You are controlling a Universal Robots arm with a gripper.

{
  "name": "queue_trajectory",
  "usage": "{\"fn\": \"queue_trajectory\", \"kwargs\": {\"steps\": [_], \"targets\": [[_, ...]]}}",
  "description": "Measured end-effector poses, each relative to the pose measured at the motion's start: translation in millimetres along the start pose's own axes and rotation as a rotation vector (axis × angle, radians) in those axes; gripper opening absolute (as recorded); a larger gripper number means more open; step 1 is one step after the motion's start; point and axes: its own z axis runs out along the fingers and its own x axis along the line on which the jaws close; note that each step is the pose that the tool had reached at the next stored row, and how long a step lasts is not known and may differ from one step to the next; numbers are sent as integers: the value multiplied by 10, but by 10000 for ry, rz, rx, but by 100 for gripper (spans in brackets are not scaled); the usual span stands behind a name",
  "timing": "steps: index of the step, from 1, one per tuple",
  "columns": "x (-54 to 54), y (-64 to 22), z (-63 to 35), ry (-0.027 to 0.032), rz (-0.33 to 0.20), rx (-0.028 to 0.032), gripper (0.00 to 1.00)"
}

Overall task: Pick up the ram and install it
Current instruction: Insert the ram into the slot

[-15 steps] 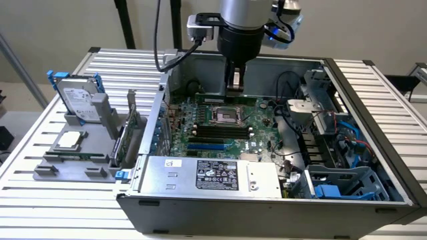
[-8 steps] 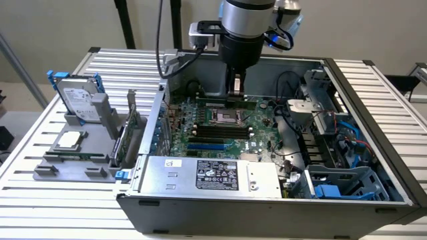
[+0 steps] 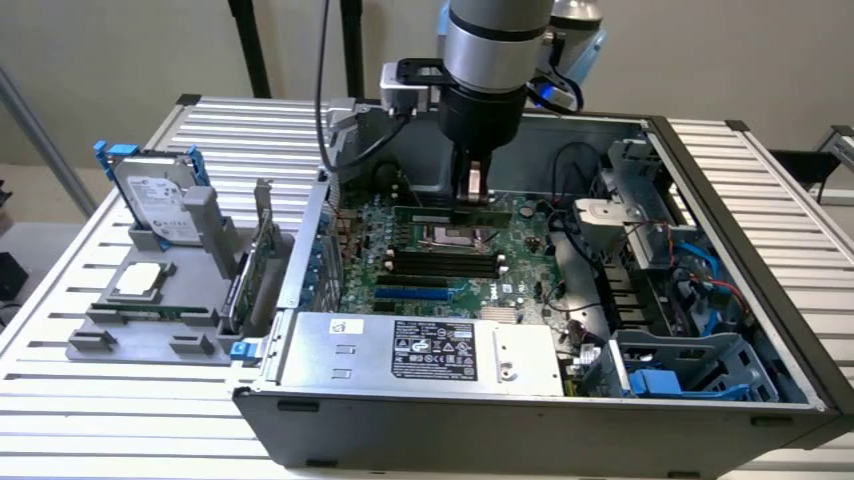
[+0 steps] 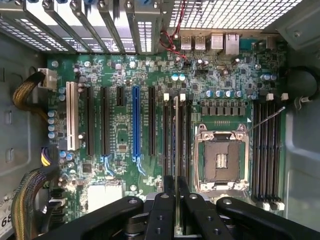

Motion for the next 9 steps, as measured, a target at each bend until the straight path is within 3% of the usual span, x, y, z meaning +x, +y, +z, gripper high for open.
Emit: {"fn": "queue_trajectory", "kwargs": {"steps": [9], "targets": [[2,-12,164,29,-98,-6,14]]}}
